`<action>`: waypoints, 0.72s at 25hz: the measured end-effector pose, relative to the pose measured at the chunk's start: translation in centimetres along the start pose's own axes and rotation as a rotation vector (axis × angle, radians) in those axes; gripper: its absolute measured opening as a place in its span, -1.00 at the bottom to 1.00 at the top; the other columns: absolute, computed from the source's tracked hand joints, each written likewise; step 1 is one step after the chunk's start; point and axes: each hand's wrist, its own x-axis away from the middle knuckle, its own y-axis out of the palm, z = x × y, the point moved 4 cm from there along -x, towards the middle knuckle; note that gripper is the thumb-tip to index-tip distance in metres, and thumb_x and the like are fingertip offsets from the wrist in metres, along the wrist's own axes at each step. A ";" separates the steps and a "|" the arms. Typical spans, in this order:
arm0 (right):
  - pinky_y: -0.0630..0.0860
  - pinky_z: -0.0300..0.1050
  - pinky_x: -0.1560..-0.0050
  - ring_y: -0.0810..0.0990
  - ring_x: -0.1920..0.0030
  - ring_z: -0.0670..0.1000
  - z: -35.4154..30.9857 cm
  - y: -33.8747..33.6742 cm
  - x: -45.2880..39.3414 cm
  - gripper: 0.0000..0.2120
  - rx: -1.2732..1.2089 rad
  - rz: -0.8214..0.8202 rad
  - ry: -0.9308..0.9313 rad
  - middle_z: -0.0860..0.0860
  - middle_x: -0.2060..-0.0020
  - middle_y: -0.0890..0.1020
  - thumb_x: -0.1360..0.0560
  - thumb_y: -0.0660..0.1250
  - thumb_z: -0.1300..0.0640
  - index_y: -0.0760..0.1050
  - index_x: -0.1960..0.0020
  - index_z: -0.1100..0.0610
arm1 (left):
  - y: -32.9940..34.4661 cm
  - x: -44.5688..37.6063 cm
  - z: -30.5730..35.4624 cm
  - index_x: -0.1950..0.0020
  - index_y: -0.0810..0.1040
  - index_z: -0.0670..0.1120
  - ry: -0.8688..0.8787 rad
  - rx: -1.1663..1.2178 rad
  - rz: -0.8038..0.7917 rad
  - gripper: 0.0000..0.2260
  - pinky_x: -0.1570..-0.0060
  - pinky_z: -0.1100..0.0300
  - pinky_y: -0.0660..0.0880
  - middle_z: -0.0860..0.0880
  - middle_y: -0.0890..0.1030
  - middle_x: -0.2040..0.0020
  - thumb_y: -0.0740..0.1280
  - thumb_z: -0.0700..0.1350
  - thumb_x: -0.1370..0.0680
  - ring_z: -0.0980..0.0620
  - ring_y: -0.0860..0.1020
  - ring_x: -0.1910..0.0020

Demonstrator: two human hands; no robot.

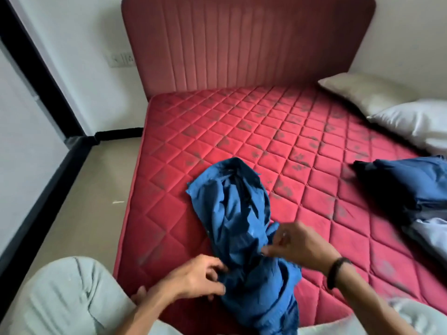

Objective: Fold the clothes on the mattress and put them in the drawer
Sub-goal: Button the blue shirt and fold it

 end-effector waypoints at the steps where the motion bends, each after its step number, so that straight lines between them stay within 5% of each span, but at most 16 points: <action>1: 0.42 -0.31 0.39 0.53 0.47 -0.23 -0.5 -1.7 -1.3 -0.61 -0.093 0.159 -0.005 -0.15 0.46 0.64 -0.40 0.56 -0.22 0.61 0.25 0.10 | -1.8 -0.7 0.0 0.03 0.67 0.10 0.006 0.068 0.024 -0.82 0.26 0.24 0.49 0.09 0.67 0.28 0.46 -0.20 -0.52 0.17 0.55 0.41; 3: 0.44 -0.25 0.35 0.54 0.46 -0.21 -2.1 -3.9 -4.5 -0.70 -0.225 0.323 -0.012 -0.07 0.43 0.67 -0.47 0.54 -0.10 0.61 0.23 0.12 | -6.9 -3.4 -0.5 0.21 0.73 0.16 -0.013 0.229 0.342 -0.68 0.30 0.18 0.47 0.07 0.67 0.36 0.38 -0.24 -0.56 0.04 0.56 0.41; 6: 0.45 -0.19 0.19 0.66 0.16 -0.04 -3.3 -4.6 -11.3 -0.80 -0.179 0.441 -0.003 -0.05 0.19 0.70 -0.49 0.49 -0.04 0.63 0.04 0.08 | -14.7 -8.2 -1.6 -0.10 0.71 0.12 -0.120 0.215 0.856 -0.86 -0.05 0.06 0.54 -0.05 0.73 0.04 0.43 0.03 -0.56 -0.15 0.67 -0.02; 8: 0.49 -0.12 -0.06 0.63 -0.13 0.12 -3.2 -4.3 -16.6 -0.57 -0.052 0.422 0.030 0.09 -0.08 0.68 -0.50 0.47 -0.08 0.59 -0.25 0.15 | -17.9 -12.8 -2.7 -0.33 0.60 -0.04 -0.215 0.049 0.891 -0.58 -0.29 0.00 0.48 -0.17 0.68 -0.18 0.43 0.15 -0.55 -0.18 0.60 -0.24; 10: 0.49 -0.06 -0.18 0.59 -0.25 0.18 -2.3 -4.0 -21.0 -0.50 0.043 0.348 0.084 0.18 -0.19 0.65 -0.48 0.49 -0.06 0.57 -0.31 0.20 | -19.9 -16.5 -2.9 -0.31 0.62 -0.01 -0.224 -0.032 0.850 -0.51 -0.31 -0.01 0.48 -0.13 0.68 -0.20 0.48 0.23 -0.48 -0.17 0.59 -0.26; 13: 0.42 -0.15 0.12 0.67 -0.05 0.20 -1.9 -4.7 -24.2 -0.88 0.138 0.263 0.089 0.18 0.09 0.72 -0.47 0.43 0.18 0.67 0.08 0.23 | -20.9 -18.9 -3.2 -0.11 0.71 0.04 -0.224 -0.046 0.799 -0.71 -0.16 0.13 0.55 -0.05 0.74 -0.02 0.57 0.10 -0.44 -0.05 0.68 -0.07; 15: 0.45 -0.09 0.13 0.65 -0.01 0.25 -2.2 -6.2 -24.3 -0.90 0.139 0.293 0.073 0.21 0.13 0.69 -0.51 0.34 0.24 0.61 0.07 0.26 | -21.5 -18.5 -3.1 0.00 0.72 0.01 -0.217 -0.027 0.814 -0.82 -0.03 0.18 0.56 -0.04 0.73 0.12 0.57 0.02 -0.46 -0.03 0.69 0.10; 18: 0.47 -0.02 0.13 0.62 0.02 0.27 -2.7 -10.9 -22.9 -0.86 -0.020 0.487 0.090 0.23 0.11 0.66 -0.58 0.24 0.20 0.56 -0.03 0.20 | -24.2 -16.3 -1.4 0.05 0.69 -0.03 -0.095 0.051 0.966 -0.92 0.03 0.19 0.49 -0.07 0.71 0.11 0.53 -0.08 -0.50 -0.08 0.68 0.03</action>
